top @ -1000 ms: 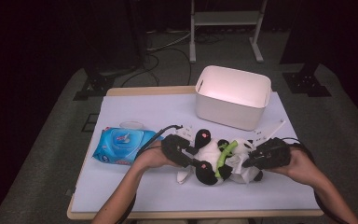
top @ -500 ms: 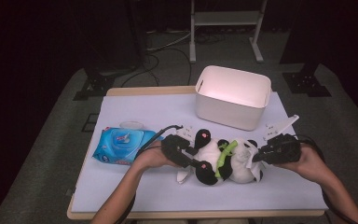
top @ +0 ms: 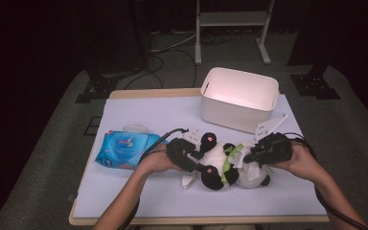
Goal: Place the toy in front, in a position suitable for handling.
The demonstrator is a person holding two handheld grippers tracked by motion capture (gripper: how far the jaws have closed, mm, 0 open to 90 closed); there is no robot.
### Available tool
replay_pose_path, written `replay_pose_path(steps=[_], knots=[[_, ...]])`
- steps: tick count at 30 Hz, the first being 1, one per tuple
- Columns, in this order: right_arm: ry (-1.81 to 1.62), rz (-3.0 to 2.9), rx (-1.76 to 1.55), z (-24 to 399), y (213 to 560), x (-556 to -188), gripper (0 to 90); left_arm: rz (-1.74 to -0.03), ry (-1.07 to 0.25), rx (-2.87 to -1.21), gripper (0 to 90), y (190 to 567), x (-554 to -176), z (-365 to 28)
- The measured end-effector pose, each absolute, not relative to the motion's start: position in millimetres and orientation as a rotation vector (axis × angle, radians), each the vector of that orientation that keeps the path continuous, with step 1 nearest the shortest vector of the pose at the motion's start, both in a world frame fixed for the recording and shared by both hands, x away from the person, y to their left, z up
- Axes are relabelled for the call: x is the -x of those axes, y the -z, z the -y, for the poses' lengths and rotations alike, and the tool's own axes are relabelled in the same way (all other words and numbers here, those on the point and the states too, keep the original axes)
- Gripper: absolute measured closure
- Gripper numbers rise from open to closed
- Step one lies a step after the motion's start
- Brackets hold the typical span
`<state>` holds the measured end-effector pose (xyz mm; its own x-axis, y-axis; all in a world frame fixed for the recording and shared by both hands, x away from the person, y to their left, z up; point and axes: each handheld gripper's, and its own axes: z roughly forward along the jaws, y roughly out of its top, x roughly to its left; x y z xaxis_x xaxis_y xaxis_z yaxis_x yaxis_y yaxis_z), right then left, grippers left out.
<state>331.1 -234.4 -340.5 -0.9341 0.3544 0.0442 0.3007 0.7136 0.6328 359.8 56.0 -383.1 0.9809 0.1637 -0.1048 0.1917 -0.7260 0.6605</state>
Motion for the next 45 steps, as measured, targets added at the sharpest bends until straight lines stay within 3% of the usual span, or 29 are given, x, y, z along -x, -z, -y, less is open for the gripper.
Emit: replay_pose_path(steps=[19,45], knots=[[-1.080,-2.775,-0.749,289,351,-338,80.2,-0.251,0.054,-2.397,50.2,381,-361,-55],[-0.990,-2.832,-0.650,256,355,-322,82.0,-0.190,0.046,-2.363,50.1,358,-359,-49]])
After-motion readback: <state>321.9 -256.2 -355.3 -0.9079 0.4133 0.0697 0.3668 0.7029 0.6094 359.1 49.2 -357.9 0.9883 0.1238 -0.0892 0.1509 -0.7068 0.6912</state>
